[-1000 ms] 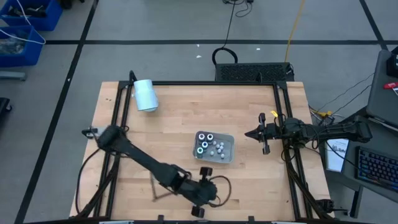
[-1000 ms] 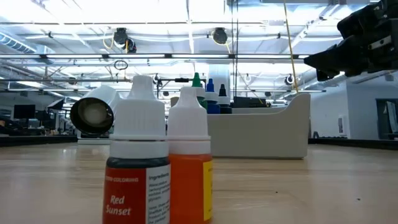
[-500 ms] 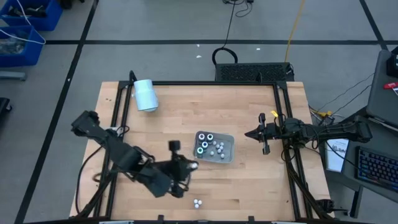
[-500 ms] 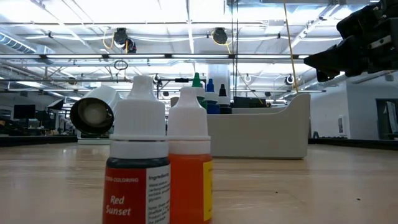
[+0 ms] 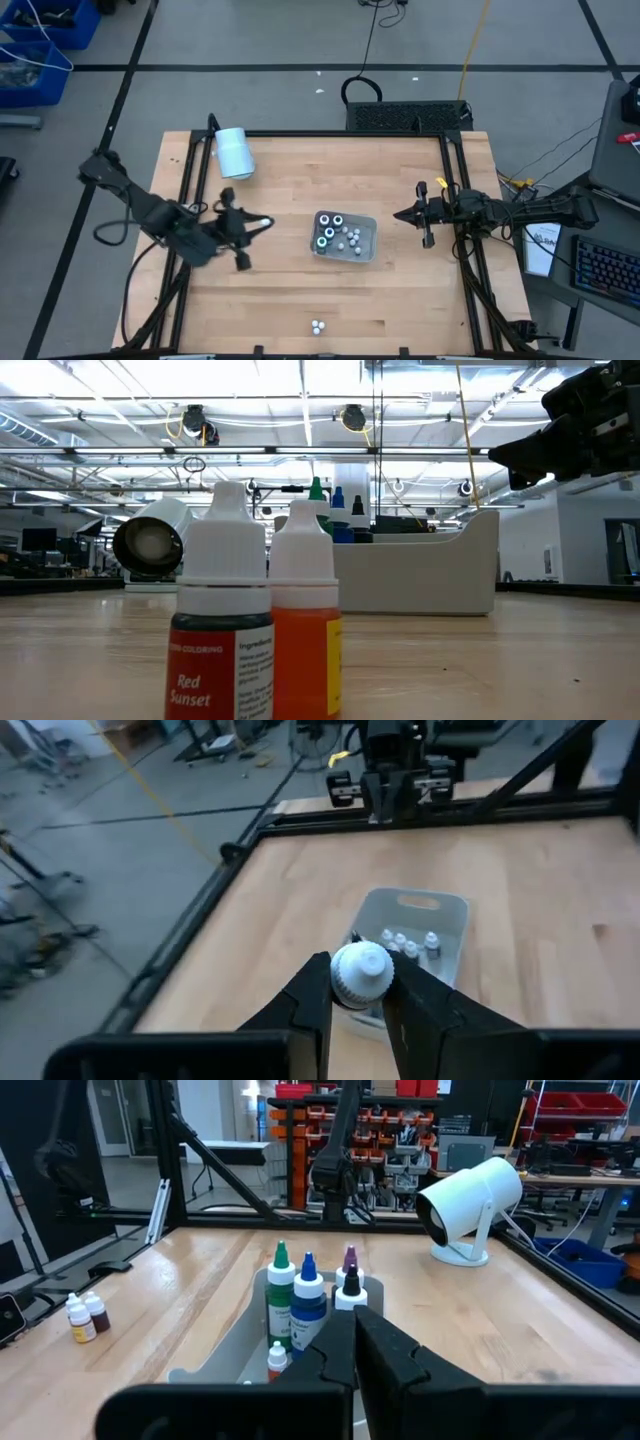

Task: Pick & Place food coloring
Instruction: Put the small purple food coloring bottle into the bin

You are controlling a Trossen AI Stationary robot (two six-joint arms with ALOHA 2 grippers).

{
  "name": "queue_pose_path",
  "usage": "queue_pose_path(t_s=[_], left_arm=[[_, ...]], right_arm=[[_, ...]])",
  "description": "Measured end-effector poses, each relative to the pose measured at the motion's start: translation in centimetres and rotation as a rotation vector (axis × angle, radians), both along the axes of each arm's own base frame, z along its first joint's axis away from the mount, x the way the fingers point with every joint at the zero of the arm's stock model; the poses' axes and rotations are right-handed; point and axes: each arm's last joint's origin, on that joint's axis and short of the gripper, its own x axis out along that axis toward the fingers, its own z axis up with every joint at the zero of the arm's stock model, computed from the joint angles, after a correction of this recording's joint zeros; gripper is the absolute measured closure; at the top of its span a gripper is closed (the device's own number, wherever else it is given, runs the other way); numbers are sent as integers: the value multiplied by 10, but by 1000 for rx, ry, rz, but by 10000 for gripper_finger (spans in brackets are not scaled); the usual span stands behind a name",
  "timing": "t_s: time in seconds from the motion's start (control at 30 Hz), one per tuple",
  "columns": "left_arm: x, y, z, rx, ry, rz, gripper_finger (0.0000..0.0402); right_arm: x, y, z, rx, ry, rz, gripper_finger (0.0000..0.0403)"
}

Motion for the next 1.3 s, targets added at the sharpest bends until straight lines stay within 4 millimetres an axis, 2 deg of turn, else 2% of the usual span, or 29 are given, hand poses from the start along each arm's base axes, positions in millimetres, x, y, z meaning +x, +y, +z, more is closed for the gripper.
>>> queue_pose_path(t_s=[0.17,0.33,0.47,0.63,0.8,0.93,1.13,1.3], left_arm=[[-31,20,-58,-67,-97,-49,330],[-43,31,-110,-118,-183,-104,330],[-44,34,-131,-165,-258,-127,330],[-38,39,-140,-199,-348,-46,330],[-17,44,-145,-151,-370,-51,330],[10,47,-141,-149,-390,-57,330],[67,47,-128,-98,-354,-78,330],[124,41,-117,24,-321,-117,330]], right_arm=[[0,0,0,2,0,0,403],[0,0,0,10,1,-1,403],[0,0,0,11,1,-1,403],[0,0,1,17,-7,-1,403],[0,0,3,9,-34,-1,403],[0,0,3,16,-36,-1,403],[0,0,3,17,-30,-1,403],[0,0,3,67,-25,-2,403]])
